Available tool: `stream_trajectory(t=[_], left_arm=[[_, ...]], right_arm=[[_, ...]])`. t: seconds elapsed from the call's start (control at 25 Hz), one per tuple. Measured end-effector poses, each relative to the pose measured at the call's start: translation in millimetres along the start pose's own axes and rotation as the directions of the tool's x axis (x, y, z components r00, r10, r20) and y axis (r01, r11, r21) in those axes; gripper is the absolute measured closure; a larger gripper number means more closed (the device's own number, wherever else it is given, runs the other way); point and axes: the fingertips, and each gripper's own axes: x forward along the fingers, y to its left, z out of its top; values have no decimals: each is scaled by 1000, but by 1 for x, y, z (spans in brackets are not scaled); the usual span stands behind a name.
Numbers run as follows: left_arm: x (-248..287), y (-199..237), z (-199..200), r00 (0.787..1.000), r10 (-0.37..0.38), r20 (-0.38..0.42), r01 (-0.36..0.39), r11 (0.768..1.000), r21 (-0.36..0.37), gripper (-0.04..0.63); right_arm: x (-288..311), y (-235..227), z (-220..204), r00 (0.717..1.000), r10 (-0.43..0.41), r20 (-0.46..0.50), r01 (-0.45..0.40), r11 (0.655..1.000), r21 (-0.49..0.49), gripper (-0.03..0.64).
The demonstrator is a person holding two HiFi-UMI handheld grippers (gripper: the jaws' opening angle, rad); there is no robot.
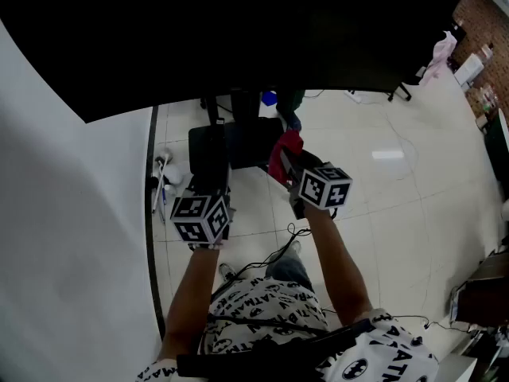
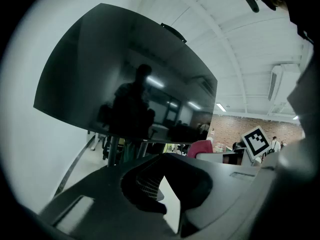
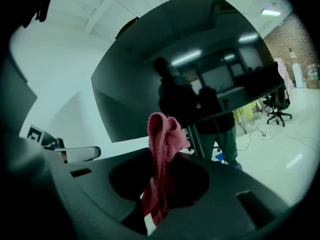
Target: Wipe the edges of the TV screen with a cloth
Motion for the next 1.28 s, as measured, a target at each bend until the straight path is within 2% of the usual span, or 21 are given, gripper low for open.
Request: stream_trajectory(t=[0.28, 0.48, 0.68, 0.88, 1.08, 1.28], left_arm=[[27, 12, -3, 1000, 16, -15, -16, 999, -46, 606], [44, 24, -2, 995, 99, -17, -100, 994, -53, 606], [59, 35, -7, 987, 162, -12, -162, 982, -99, 606], [65, 40, -2, 986, 168, -11, -169, 978, -126, 606], [58, 52, 0, 985, 174, -5, -173, 975, -136, 606], [36, 78, 4, 983, 182, 0, -181, 975, -127, 606]], right_arm=[[75, -18, -17, 997, 35, -69, -33, 999, 30, 537], [136, -34, -20, 990, 73, -119, -68, 997, 45, 537], [185, -49, -19, 985, 80, -153, -68, 995, 78, 536], [209, -50, -10, 985, 69, -155, -55, 994, 95, 535], [224, -32, -2, 988, 81, -133, -76, 996, 45, 535], [241, -24, 0, 991, 41, -128, -33, 997, 64, 537]])
